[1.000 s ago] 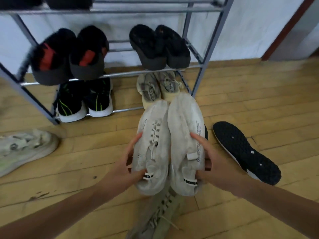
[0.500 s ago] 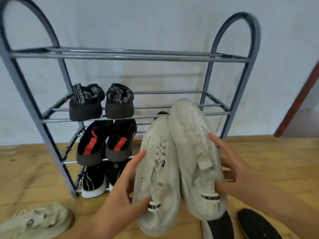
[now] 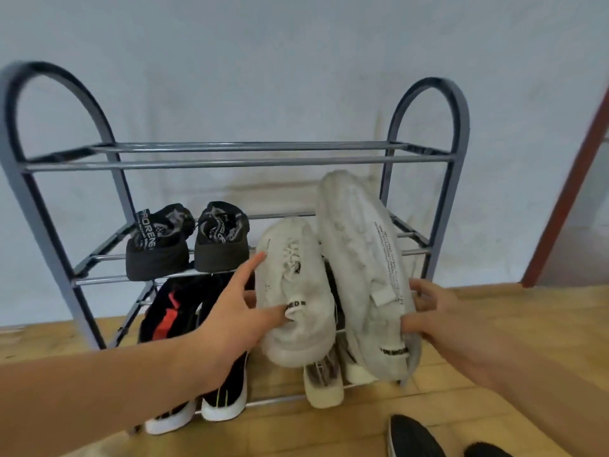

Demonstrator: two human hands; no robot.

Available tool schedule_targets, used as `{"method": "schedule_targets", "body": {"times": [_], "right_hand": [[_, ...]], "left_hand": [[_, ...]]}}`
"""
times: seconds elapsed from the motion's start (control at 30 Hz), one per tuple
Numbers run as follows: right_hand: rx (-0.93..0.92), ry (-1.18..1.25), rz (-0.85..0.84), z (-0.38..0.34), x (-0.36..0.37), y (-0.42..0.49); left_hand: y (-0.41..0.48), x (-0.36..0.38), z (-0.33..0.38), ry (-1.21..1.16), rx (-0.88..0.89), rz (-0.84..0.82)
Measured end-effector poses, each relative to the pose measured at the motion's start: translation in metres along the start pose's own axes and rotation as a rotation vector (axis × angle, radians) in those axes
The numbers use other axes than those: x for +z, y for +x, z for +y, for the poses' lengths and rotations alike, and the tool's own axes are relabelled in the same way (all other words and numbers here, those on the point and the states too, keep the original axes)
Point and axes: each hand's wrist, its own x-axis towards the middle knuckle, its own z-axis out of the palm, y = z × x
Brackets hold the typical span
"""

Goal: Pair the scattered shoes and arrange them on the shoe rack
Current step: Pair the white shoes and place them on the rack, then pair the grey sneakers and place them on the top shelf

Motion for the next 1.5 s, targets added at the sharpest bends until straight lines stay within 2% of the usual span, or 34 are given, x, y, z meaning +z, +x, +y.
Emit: {"method": "schedule_targets", "body": {"times": [0.13, 0.27, 0.33, 0.4, 0.47, 0.53, 0.6, 0.7, 0.83, 0.9, 0.97, 1.0, 1.07, 1.13, 1.2, 1.27, 1.33, 1.37, 1.43, 1.5], "right_hand": [[-0.026, 0.259, 0.170, 0.001, -0.007, 0.016], [-0.111, 0.280, 0.347, -0.033, 0.000, 0.056], [-0.101, 0.343, 0.394, -0.051, 0.004, 0.079], [-0.101, 0.307, 0.462, -0.063, 0.003, 0.099], [-0.096, 0.252, 0.447, -0.066, -0.001, 0.114], [-0.053, 0.255, 0.370, -0.066, -0.006, 0.119], [-0.030, 0.151, 0.291, -0.059, -0.010, 0.119], [-0.117, -0.045, 0.303, -0.042, -0.013, 0.113], [-0.260, -0.032, 0.396, -0.021, -0.020, 0.097], [-0.298, -0.021, 0.439, -0.009, -0.018, 0.086], [-0.311, -0.021, 0.463, 0.008, -0.013, 0.075], [-0.316, -0.036, 0.460, 0.017, -0.010, 0.069], [-0.320, -0.097, 0.440, 0.042, -0.007, 0.060], [-0.307, -0.192, 0.392, 0.075, -0.008, 0.047], [-0.245, -0.344, 0.343, 0.116, -0.016, 0.034], [-0.103, -0.632, 0.249, 0.163, -0.034, 0.019], [0.172, -0.974, 0.103, 0.212, -0.059, 0.000], [0.332, -1.085, 0.039, 0.235, -0.071, -0.014], [0.567, -1.190, -0.048, 0.271, -0.088, -0.040], [0.566, -1.291, -0.073, 0.295, -0.093, -0.062]], "left_hand": [[0.025, 0.007, 0.018, -0.097, 0.011, 0.066], [0.060, 0.013, 0.037, 0.084, 0.082, 0.037], [0.082, 0.018, 0.045, 0.022, 0.106, 0.073], [0.102, 0.025, 0.055, -0.047, 0.101, 0.092], [0.117, 0.028, 0.063, -0.016, 0.053, 0.060], [0.122, 0.025, 0.064, 0.171, -0.013, -0.037], [0.120, 0.023, 0.060, 0.511, -0.069, -0.103], [0.118, 0.033, 0.060, 0.778, -0.010, -0.038], [0.107, 0.032, 0.042, 0.910, 0.237, 0.047], [0.093, 0.032, 0.025, 0.966, 0.522, 0.078], [0.074, 0.041, 0.005, 1.000, 0.849, 0.026], [0.063, 0.050, -0.007, 1.009, 0.957, -0.028], [0.040, 0.074, -0.038, 0.987, 1.011, -0.150], [0.017, 0.104, -0.075, 0.945, 0.959, -0.249], [-0.003, 0.137, -0.117, 0.916, 0.784, -0.304], [-0.024, 0.171, -0.153, 0.846, 0.326, -0.335], [-0.042, 0.199, -0.184, 0.668, -0.220, -0.376], [-0.051, 0.211, -0.198, 0.559, -0.413, -0.394], [-0.067, 0.229, -0.219, 0.517, -0.611, -0.440], [-0.078, 0.241, -0.230, 0.606, -0.643, -0.463]]}}
